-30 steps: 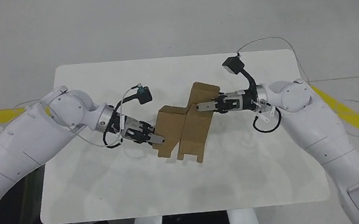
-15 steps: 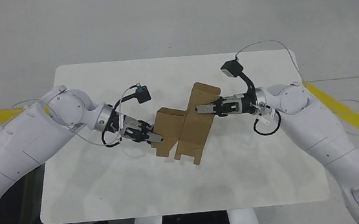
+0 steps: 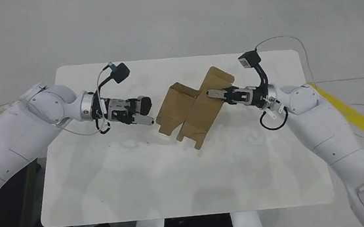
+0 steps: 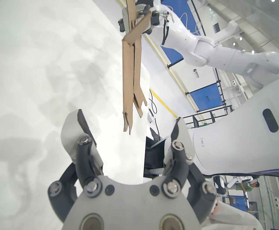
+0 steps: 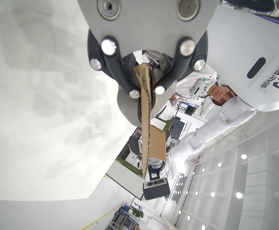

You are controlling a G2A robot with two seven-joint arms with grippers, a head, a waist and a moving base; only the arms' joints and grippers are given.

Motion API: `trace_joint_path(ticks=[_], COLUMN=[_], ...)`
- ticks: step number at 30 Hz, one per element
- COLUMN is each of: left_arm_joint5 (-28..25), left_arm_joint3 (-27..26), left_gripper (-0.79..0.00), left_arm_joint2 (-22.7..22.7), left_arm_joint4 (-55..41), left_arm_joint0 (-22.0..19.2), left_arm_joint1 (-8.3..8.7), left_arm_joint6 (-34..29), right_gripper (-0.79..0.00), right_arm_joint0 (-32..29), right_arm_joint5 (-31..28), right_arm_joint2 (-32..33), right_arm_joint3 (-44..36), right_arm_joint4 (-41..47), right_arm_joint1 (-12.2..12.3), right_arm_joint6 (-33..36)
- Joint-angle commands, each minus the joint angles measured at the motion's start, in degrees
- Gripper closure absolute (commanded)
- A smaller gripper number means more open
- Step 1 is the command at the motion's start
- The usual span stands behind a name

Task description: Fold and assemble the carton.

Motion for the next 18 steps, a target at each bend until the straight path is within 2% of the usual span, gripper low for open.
trace_joint_path(ticks=[1, 8, 18], left_arm_joint5=[0.4, 2.5, 4.8], left_arm_joint3=[-0.2, -2.1, -3.5], left_gripper=[-0.785, -0.785, -0.785], left_arm_joint2=[-0.6, -2.9, -6.3], left_arm_joint4=[0.3, 2.6, 2.1], left_arm_joint0=[1.2, 5.1, 9.4], left_arm_joint1=[0.0, -0.28, -0.58], left_arm_joint6=[1.8, 8.2, 10.7], right_gripper=[0.0, 0.0, 0.0], right_arm_joint0=[-0.2, -1.1, -3.0], right_arm_joint5=[0.4, 2.9, 4.6], right_arm_joint2=[0.1, 0.5, 1.7], right_arm_joint3=[-0.5, -2.1, -3.2], right_arm_joint4=[-1.0, -4.6, -7.4], right_arm_joint1=[-0.3, -1.3, -2.2], right_arm_joint6=[-2.6, -11.1, -17.2])
